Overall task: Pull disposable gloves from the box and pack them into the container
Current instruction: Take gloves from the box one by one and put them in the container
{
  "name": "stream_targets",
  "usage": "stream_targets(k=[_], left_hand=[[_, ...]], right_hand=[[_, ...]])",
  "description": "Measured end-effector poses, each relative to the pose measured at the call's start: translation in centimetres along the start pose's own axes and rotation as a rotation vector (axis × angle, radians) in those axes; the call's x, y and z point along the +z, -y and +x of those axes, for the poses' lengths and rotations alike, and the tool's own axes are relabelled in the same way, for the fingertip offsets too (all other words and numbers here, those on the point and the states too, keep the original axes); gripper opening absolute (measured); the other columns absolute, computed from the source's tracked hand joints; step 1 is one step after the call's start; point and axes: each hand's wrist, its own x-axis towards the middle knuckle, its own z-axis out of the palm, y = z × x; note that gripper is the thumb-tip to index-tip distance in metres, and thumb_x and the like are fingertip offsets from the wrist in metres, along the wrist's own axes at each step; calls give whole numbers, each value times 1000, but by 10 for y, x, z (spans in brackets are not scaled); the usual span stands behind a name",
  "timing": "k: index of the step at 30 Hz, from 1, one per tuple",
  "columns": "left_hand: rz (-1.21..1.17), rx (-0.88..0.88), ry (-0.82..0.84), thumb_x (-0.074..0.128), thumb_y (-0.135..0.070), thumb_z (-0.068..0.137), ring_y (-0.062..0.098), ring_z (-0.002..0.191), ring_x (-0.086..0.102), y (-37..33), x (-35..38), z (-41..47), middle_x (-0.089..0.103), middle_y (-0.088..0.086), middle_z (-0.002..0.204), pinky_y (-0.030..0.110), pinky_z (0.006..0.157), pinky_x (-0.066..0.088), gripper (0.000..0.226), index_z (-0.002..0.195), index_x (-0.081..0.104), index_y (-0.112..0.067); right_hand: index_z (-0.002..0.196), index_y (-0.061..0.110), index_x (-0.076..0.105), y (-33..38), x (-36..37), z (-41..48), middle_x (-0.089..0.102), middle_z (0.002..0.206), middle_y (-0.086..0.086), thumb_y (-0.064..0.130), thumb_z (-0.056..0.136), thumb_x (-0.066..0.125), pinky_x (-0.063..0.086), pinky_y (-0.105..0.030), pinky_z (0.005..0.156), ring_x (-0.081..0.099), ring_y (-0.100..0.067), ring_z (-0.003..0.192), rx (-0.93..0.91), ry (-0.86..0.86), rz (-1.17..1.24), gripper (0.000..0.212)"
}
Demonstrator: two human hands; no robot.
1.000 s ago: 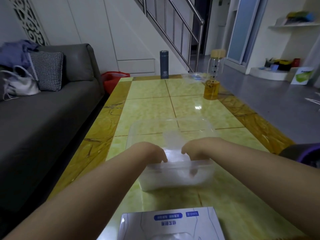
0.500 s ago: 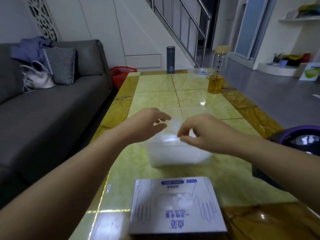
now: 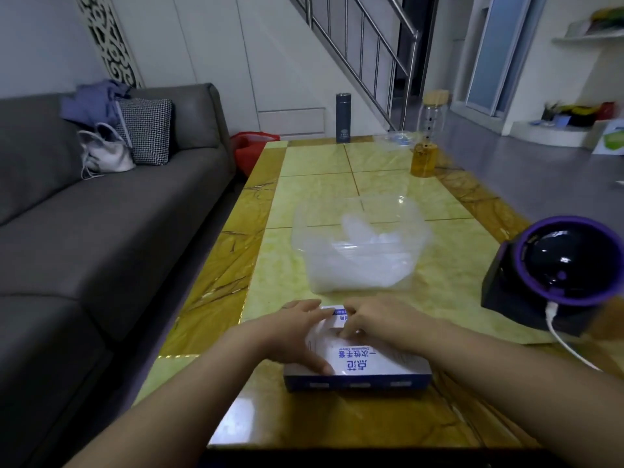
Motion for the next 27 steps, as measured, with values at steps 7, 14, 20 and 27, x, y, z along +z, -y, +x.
stream_targets(k=[7,14,20,27], left_hand=[[9,-11,15,69,-57,75,17,146,-5,0,1,-1,-4,-9,160,47,118,13,102,151,4,-37],[17,-16,29,69,-62,73,18,147,-8,-1,1,1,-5,-8,160,50,118,10,106,151,2,-35],[5,-18,33,69,-59,74,19,147,-9,-3,0,0,-6,-7,160,49,118,8,105,151,2,-34],[8,-29,46,69,-58,75,20,147,-9,-4,-1,-1,-5,-7,160,49,117,8,105,151,2,-35]], right_hand=[[86,17,66,13,-22,-19,54,91,5,18,88,58,27,-28,52,47,-16,76,-168,-52,-137,9],[108,22,53,16,-48,-29,46,113,8,28,99,44,39,-29,69,53,-16,90,-61,-51,-174,14],[106,22,61,17,-31,-28,55,111,4,58,83,58,45,-33,77,53,-18,101,75,71,-150,42],[82,20,55,21,-56,-22,64,93,-5,35,95,51,32,-29,63,57,-23,88,13,-95,-151,20]])
